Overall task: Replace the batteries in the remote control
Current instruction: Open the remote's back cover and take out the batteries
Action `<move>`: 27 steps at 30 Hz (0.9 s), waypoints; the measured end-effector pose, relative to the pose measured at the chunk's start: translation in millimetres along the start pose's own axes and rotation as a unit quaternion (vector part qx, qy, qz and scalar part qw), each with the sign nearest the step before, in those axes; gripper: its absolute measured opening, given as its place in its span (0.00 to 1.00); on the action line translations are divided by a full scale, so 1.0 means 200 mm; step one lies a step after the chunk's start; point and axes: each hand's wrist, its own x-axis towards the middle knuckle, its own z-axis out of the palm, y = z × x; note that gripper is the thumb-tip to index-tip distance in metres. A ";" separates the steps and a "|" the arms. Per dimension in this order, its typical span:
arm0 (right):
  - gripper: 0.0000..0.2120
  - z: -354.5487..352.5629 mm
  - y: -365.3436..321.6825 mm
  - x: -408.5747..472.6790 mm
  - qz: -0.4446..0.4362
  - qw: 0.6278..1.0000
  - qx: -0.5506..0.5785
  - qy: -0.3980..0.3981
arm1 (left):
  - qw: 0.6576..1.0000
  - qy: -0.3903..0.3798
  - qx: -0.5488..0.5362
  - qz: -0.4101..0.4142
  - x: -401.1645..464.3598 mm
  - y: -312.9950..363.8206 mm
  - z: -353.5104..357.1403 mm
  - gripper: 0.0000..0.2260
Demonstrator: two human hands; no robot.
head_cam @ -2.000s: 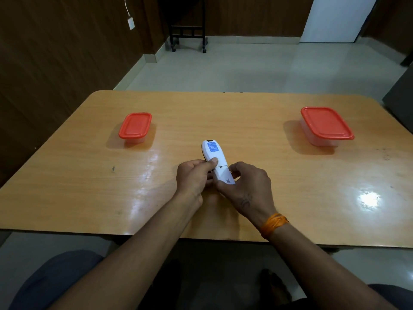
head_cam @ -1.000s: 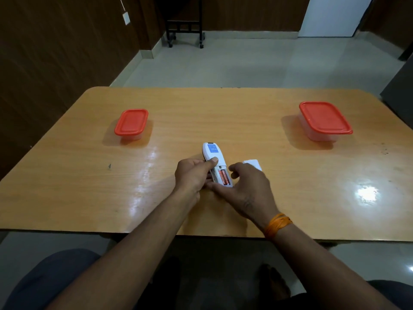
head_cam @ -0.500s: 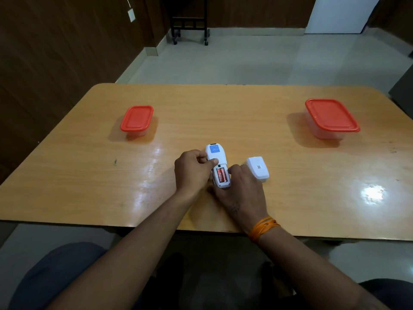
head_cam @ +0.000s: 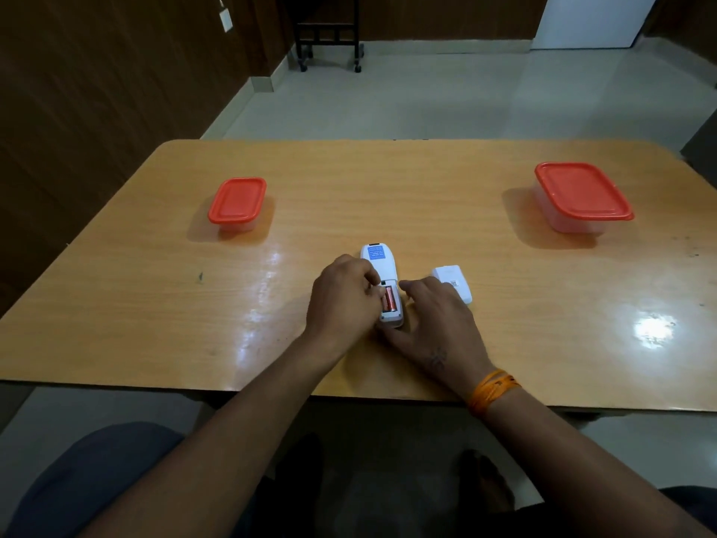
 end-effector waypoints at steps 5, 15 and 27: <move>0.22 0.02 0.05 0.01 -0.028 0.999 -0.030 -0.019 | 0.997 -0.004 0.056 0.060 -0.03 0.00 -0.03 0.06; 0.32 0.03 0.03 -0.06 -0.036 0.997 -0.055 -0.047 | 0.989 -0.078 0.088 0.089 0.00 0.01 -0.03 0.07; 0.27 0.06 0.06 -0.04 -0.019 0.998 -0.010 -0.051 | 0.996 -0.089 -0.009 0.010 0.05 0.04 -0.07 0.06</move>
